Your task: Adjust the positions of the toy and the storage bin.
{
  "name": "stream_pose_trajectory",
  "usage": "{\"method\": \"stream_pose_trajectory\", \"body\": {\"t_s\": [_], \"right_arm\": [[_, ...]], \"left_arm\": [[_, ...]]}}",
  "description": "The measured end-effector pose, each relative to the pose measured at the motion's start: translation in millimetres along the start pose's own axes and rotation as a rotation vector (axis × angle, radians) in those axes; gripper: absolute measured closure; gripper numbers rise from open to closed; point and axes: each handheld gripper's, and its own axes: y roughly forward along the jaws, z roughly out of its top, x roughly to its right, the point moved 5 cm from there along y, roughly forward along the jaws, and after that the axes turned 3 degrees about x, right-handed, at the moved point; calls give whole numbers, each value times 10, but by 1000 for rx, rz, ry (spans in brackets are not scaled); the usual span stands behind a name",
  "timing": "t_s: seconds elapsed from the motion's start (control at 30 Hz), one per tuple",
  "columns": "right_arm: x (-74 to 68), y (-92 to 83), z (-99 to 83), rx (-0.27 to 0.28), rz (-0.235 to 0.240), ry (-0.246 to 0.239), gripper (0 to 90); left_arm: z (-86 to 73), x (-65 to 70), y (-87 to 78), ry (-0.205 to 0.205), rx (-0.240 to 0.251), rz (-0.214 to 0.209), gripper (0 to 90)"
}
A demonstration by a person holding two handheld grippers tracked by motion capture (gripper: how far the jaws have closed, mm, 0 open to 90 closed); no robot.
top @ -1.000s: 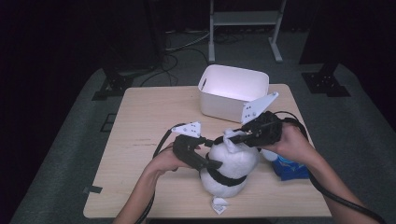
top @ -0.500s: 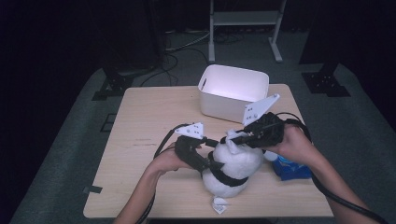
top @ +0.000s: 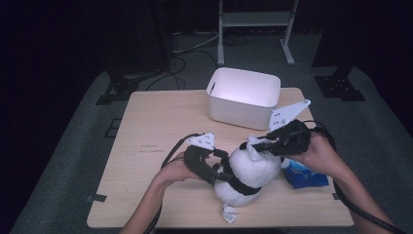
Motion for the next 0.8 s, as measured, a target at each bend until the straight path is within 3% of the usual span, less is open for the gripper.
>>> {"method": "stream_pose_trajectory", "body": {"t_s": [0.2,0.37,0.63,0.8], "right_arm": [[29,-38,-67,11,-8,22,782],[28,-19,-60,14,-6,19,782],[-10,78,27,19,14,3,783],[-8,83,45,21,5,3,782]], "left_arm": [[-43,-3,42,1,-18,7,120],[-36,-5,94,15,2,18,96],[51,32,241,47,12,-28,88],[48,16,202,39,55,-52,237]]}}
